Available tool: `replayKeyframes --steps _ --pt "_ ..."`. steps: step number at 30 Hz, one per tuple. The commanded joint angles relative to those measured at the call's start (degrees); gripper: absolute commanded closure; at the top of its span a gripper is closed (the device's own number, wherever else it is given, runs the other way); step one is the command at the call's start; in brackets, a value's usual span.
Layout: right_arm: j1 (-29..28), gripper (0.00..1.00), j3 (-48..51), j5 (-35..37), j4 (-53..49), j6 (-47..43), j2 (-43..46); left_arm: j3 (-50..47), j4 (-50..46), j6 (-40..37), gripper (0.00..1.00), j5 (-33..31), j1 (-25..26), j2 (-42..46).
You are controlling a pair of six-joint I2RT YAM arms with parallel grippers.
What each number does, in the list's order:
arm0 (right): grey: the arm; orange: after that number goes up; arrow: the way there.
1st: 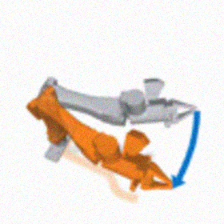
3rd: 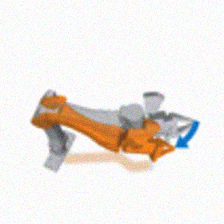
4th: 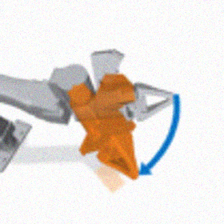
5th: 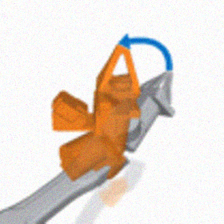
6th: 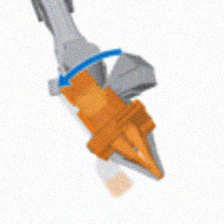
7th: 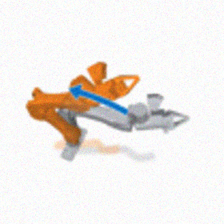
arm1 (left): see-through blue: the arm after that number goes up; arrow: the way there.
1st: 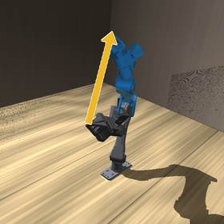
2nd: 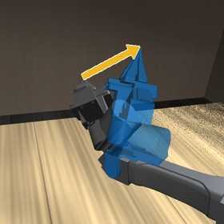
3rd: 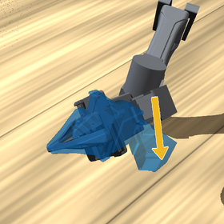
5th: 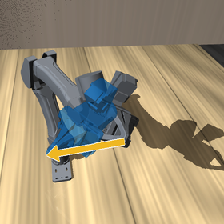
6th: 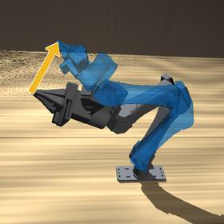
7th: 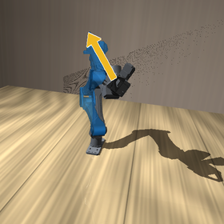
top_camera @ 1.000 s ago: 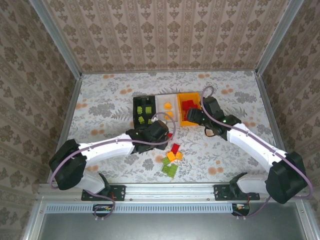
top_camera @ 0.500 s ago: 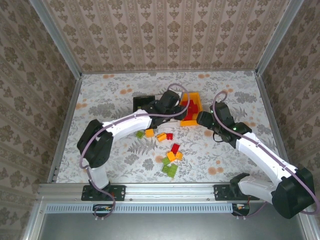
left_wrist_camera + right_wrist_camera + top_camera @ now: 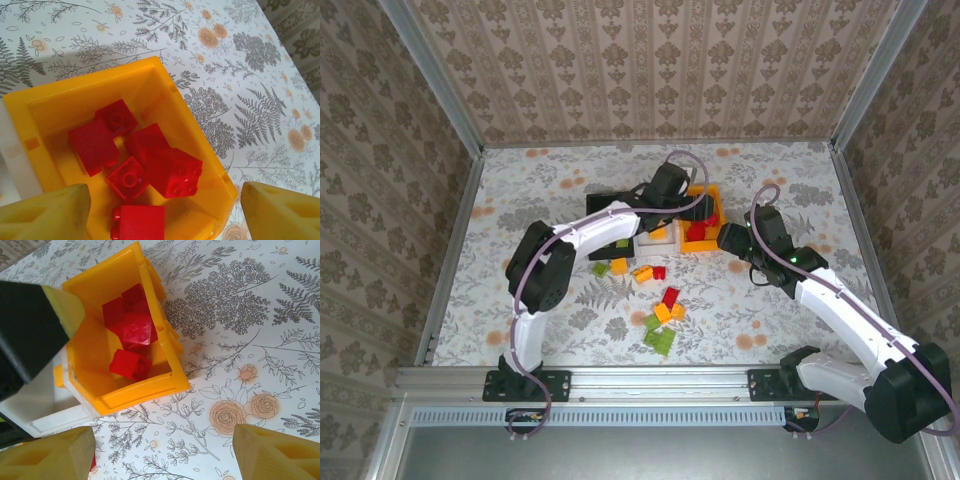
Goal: Sort the legos into containers by color
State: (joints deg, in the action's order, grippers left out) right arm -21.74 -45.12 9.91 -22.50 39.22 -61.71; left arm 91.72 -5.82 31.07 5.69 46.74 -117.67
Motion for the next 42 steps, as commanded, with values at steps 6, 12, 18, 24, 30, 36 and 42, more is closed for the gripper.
replayKeyframes --steps 6,12,18,24,30,36,42 --pt "-0.92 0.27 0.06 -5.26 -1.12 -2.49 -1.28 -9.07 4.86 2.17 0.03 0.94 0.34 12.71" --pt "-8.82 0.26 -1.19 -6.90 -1.78 -6.15 -5.92 -24.84 6.09 3.47 0.00 -2.21 1.46 28.30" --pt "-16.93 0.24 -1.55 -7.75 0.74 -7.63 -13.08 -42.29 1.21 5.21 0.00 -10.63 3.25 45.34" --pt "-22.03 0.24 -5.08 -7.91 5.09 -8.20 -21.59 -57.14 -6.07 10.18 0.00 -17.97 3.27 61.96" --pt "-23.90 0.31 -10.90 -4.90 3.97 -7.32 -29.07 -66.57 -12.16 15.33 0.00 -21.11 3.18 77.79" --pt "-24.66 0.30 -9.57 -2.70 0.99 -4.73 -30.63 -69.49 -17.50 17.43 0.00 -22.13 2.98 84.92" --pt "-25.22 0.31 -7.51 -1.71 -0.12 -3.41 -31.80 -70.23 -16.82 17.61 0.00 -21.98 2.66 84.36"
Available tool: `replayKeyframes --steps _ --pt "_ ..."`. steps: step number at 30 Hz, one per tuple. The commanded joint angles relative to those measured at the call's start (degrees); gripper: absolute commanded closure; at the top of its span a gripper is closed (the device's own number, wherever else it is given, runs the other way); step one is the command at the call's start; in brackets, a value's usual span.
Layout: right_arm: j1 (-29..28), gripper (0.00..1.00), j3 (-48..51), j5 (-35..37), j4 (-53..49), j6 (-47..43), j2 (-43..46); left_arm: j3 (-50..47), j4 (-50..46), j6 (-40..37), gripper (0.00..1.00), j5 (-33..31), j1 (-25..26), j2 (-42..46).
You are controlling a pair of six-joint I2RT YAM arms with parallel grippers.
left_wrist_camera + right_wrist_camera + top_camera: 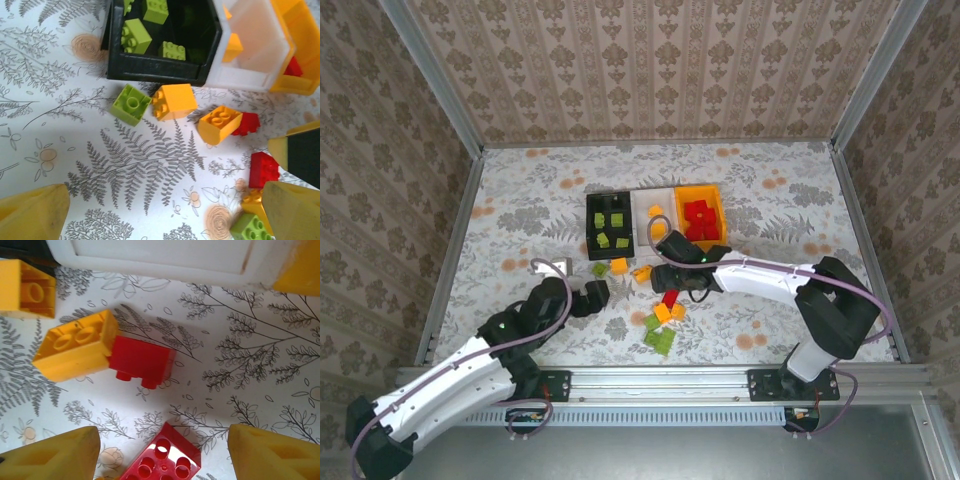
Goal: Sort the legos into containers by color
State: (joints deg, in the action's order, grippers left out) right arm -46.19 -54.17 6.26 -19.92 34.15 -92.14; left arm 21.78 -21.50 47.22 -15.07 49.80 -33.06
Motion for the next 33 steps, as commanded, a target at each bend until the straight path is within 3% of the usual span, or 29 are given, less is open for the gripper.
replayKeyframes --steps 1,7,16,23,33 --pt "-1.32 0.30 1.87 1.83 -2.61 1.83 -1.65 -0.09 -1.19 1.16 0.00 -1.34 -0.47 -0.47" --pt "-3.64 0.31 1.92 3.54 -4.63 3.60 -4.52 0.11 -1.48 0.52 0.00 -1.65 -0.93 -0.78" --pt "-3.39 0.49 5.19 7.24 -5.56 5.15 -3.14 -0.76 -1.06 0.76 0.00 -1.23 -1.54 -0.86" --pt "-1.07 0.64 5.70 8.23 -3.06 3.12 -0.23 -0.87 -0.30 0.35 0.00 -0.40 -1.81 -1.76" --pt "7.62 0.69 0.74 8.77 -7.01 -1.72 11.08 -0.70 1.20 -0.94 0.00 0.71 -1.92 -3.47"
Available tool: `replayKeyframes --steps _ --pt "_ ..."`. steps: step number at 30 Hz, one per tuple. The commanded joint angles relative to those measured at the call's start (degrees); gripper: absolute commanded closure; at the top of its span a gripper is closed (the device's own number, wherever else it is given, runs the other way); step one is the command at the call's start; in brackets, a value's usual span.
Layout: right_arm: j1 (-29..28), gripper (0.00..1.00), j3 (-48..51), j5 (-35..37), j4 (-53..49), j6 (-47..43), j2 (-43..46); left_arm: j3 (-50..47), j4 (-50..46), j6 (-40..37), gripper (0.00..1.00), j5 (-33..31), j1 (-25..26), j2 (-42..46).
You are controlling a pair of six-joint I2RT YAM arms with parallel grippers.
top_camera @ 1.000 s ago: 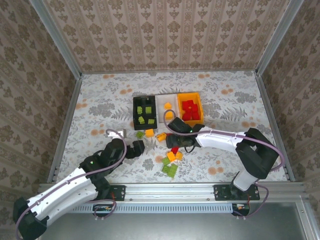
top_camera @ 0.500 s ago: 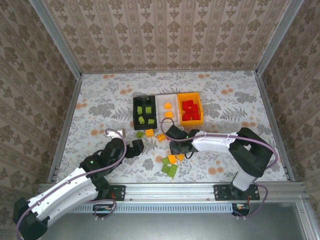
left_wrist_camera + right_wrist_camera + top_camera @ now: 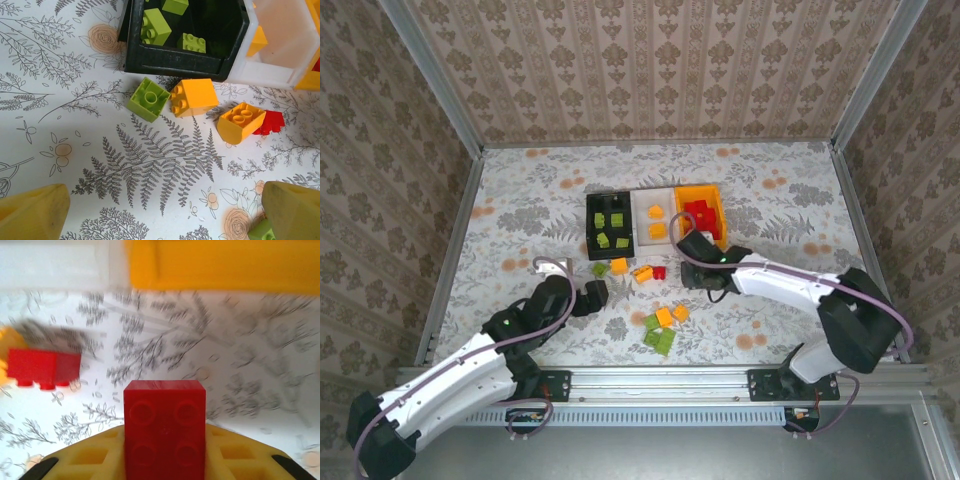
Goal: Sort the legos into containers by color
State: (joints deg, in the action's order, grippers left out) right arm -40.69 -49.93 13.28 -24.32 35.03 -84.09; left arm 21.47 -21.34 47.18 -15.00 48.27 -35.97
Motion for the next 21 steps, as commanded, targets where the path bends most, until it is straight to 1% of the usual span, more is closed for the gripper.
replayKeyframes --steps 1,5,12,15,16,19,20,21 --pt "3.11 0.69 -4.77 1.60 -2.66 -2.96 3.15 -0.35 1.26 -1.10 0.00 0.81 -0.40 -0.96" --pt "7.58 0.68 -11.59 0.85 -1.89 -3.73 -1.20 0.50 1.83 -1.77 0.00 1.85 -0.44 -2.97" --pt "12.66 0.68 -25.64 1.51 -3.05 -4.06 -16.83 1.51 1.39 -2.55 0.00 2.37 -0.52 -3.85" --pt "13.63 0.64 -30.62 1.88 -4.55 -4.17 -21.79 1.43 1.48 -2.54 0.00 2.79 -0.47 -3.95" --pt "13.87 0.62 -31.85 1.93 -5.00 -4.10 -22.93 1.52 1.42 -2.56 0.00 2.87 -0.48 -3.96" --pt "14.12 0.41 -33.70 1.82 -5.39 -4.67 -23.40 1.82 0.71 -2.62 0.00 2.96 -0.46 -3.72" --pt "14.14 0.36 -33.62 1.55 -5.35 -4.77 -22.83 1.77 0.46 -2.71 0.00 2.94 -0.52 -3.60" --pt "14.06 0.33 -33.30 1.28 -5.30 -4.79 -21.99 1.82 0.36 -2.80 0.00 2.87 -0.48 -3.42"
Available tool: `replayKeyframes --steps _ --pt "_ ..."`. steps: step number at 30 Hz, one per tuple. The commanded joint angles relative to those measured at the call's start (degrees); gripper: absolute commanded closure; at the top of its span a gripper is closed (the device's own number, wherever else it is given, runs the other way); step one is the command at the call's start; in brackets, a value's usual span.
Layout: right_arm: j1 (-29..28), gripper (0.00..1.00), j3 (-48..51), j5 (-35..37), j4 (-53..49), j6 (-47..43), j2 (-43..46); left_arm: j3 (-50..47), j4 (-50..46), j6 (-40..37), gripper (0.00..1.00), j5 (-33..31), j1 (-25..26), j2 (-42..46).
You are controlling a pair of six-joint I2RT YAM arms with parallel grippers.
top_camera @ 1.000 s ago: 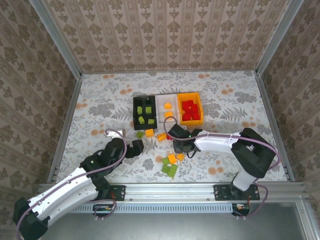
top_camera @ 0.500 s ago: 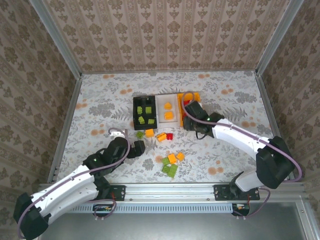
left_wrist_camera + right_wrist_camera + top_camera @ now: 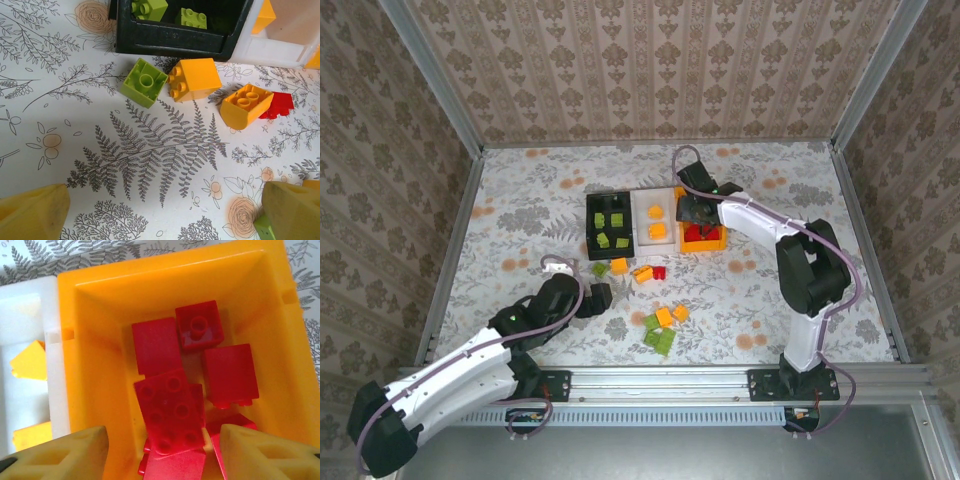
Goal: Sort the legos into containers by color
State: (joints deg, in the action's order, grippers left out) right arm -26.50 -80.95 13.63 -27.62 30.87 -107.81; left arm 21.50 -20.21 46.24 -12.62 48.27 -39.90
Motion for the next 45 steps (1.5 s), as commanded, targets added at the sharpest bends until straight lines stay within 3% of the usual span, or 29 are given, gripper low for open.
replayKeyframes --steps 1,9,17,21,31,45 --pt "-0.23 0.31 -1.49 0.65 -1.82 -0.50 2.91 1.79 -0.80 -1.99 0.00 0.33 -0.46 0.74" --pt "-6.78 0.24 13.31 -3.41 0.19 -0.10 16.99 1.71 -1.17 -2.02 0.00 -0.15 -0.81 2.18" --pt "-16.57 0.31 29.85 -6.42 -2.71 -2.52 30.10 1.02 -1.86 -1.70 0.00 0.05 -1.78 3.38" --pt "-20.70 0.31 34.77 -8.93 -4.63 -2.59 33.25 0.20 -1.65 -1.41 0.00 0.48 -2.35 3.86" --pt "-27.89 0.30 37.80 -5.99 -0.35 -2.04 28.44 -0.55 -1.58 -0.87 0.00 1.37 -3.52 3.91" --pt "-26.55 0.39 36.61 -3.29 4.31 -2.39 18.61 -0.82 -1.94 -0.82 0.00 1.88 -4.29 4.47"
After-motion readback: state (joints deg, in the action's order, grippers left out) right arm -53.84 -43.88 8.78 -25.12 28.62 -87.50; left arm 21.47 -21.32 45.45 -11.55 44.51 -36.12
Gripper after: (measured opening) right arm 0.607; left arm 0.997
